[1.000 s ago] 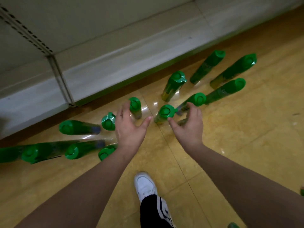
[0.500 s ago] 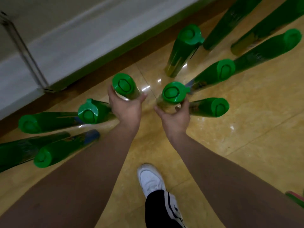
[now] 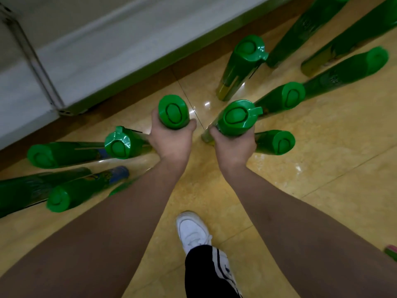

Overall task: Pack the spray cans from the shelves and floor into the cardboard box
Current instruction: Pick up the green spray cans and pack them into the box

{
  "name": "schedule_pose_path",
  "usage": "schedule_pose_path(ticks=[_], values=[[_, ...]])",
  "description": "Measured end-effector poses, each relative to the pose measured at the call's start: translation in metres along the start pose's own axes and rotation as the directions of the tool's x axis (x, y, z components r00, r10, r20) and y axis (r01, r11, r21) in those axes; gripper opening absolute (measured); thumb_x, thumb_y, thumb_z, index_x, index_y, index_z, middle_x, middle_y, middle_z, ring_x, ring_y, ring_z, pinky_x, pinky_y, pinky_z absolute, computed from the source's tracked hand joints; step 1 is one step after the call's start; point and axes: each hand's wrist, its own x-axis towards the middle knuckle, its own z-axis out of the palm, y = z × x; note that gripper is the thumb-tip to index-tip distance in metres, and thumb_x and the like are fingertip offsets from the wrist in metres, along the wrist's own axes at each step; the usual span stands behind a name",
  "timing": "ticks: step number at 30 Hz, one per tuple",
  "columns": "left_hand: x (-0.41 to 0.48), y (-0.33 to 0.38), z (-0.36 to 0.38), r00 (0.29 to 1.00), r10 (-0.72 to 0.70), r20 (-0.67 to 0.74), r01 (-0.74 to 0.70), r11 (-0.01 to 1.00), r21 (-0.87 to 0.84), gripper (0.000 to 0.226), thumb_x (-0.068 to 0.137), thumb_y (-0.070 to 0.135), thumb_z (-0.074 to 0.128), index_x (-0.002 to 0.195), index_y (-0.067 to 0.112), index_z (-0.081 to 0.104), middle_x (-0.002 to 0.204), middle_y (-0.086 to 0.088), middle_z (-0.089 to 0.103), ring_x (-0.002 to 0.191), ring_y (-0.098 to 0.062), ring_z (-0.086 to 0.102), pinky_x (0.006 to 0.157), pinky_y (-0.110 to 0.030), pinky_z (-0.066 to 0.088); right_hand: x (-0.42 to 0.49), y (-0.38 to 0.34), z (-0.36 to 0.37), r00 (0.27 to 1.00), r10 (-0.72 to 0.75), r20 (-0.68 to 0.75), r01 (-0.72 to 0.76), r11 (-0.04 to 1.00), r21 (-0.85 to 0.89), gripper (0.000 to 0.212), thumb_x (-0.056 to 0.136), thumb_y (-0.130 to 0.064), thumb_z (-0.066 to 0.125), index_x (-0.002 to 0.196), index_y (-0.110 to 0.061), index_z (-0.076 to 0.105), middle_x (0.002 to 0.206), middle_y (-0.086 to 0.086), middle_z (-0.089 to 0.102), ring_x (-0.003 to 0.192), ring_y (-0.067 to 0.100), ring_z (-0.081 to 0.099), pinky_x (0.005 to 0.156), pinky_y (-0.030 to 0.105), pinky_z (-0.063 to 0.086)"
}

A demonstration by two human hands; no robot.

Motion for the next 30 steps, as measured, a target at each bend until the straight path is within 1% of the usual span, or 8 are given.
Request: schedule_pose_path(ticks=[5,7,10,14,16,21,26,30], values=[[-0.025,0.039,-0.026,0.998,0.065,-0.014,-0.065,0.998,-0.012,0.058,0.058,0.031,0.091,0.107,0.026,0.061,0.089,0.018,0.065,0.090,-0.006,0.064,0.087,-0.026,0.054,-0.022,-0.040,-0.023,0.999,-0.035,0.031,0.036,0.999,-0.016,0.078,0.056,-0.037,0.091,0.126,-0.023,0.059,0.115,-0.007,0.071,0.111,0.015,0.065,0.103,0.036,0.050],[-0.031,0.059,-0.041,0.997,0.076,-0.027,-0.077,0.996,-0.033,0.061,0.055,0.037,0.091,0.108,0.022,0.066,0.093,0.012,0.070,0.090,-0.008,0.068,0.086,-0.031,0.058,-0.031,-0.060,-0.034,0.998,-0.054,0.044,0.056,0.998,-0.029,0.069,0.058,-0.033,0.092,0.119,-0.025,0.060,0.114,-0.009,0.069,0.110,0.013,0.064,0.100,0.031,0.048],[-0.042,0.092,-0.070,0.990,0.123,-0.063,-0.128,0.989,-0.076,0.060,0.055,0.033,0.092,0.108,0.022,0.066,0.093,0.010,0.071,0.089,-0.010,0.068,0.083,-0.028,0.057,-0.046,-0.094,-0.051,0.991,-0.117,0.067,0.120,0.992,-0.041,0.062,0.063,-0.028,0.093,0.110,-0.034,0.053,0.105,-0.014,0.062,0.103,0.007,0.058,0.093,0.022,0.040],[-0.050,0.132,-0.129,0.989,0.121,-0.090,-0.131,0.983,-0.125,0.059,0.061,0.032,0.092,0.112,0.025,0.063,0.088,0.017,0.063,0.092,-0.008,0.064,0.080,-0.016,0.048,-0.075,-0.146,-0.068,0.971,-0.220,0.092,0.226,0.973,-0.052,0.063,0.064,-0.029,0.092,0.110,-0.039,0.050,0.106,-0.018,0.059,0.105,0.005,0.055,0.097,0.023,0.039],[-0.052,0.145,-0.167,0.987,0.114,-0.110,-0.131,0.978,-0.163,0.056,0.062,0.033,0.092,0.109,0.027,0.062,0.088,0.018,0.063,0.093,-0.009,0.064,0.083,-0.018,0.049,-0.098,-0.172,-0.072,0.956,-0.273,0.106,0.280,0.958,-0.056,0.062,0.065,-0.030,0.091,0.109,-0.040,0.049,0.107,-0.018,0.058,0.106,0.006,0.055,0.098,0.025,0.041],[-0.054,0.150,-0.275,0.981,0.028,-0.193,-0.088,0.947,-0.308,0.051,0.060,0.032,0.093,0.096,0.037,0.058,0.095,0.016,0.067,0.098,-0.008,0.064,0.095,-0.026,0.050,-0.172,-0.230,-0.068,0.875,-0.431,0.218,0.449,0.892,-0.038,0.061,0.071,-0.027,0.089,0.121,-0.030,0.055,0.110,-0.017,0.056,0.106,0.004,0.050,0.096,0.021,0.035],[-0.067,0.121,-0.397,0.929,-0.035,-0.368,-0.117,0.916,-0.383,0.048,0.062,0.026,0.094,0.095,0.030,0.060,0.082,0.020,0.063,0.071,0.015,0.060,0.067,-0.001,0.042,-0.267,-0.255,-0.037,0.741,-0.569,0.357,0.604,0.797,0.017,0.057,0.068,-0.028,0.091,0.116,-0.020,0.061,0.097,-0.014,0.066,0.088,0.006,0.064,0.083,0.023,0.052],[-0.083,0.075,-0.493,0.843,-0.135,-0.522,-0.091,0.918,-0.385,0.056,0.059,0.033,0.095,0.103,0.029,0.060,0.092,0.011,0.065,0.094,-0.010,0.065,0.088,-0.019,0.046,-0.358,-0.260,-0.004,0.651,-0.530,0.543,0.570,0.814,0.111,0.062,0.063,-0.023,0.094,0.113,-0.027,0.057,0.097,-0.020,0.060,0.104,0.009,0.059,0.089,0.012,0.042]])
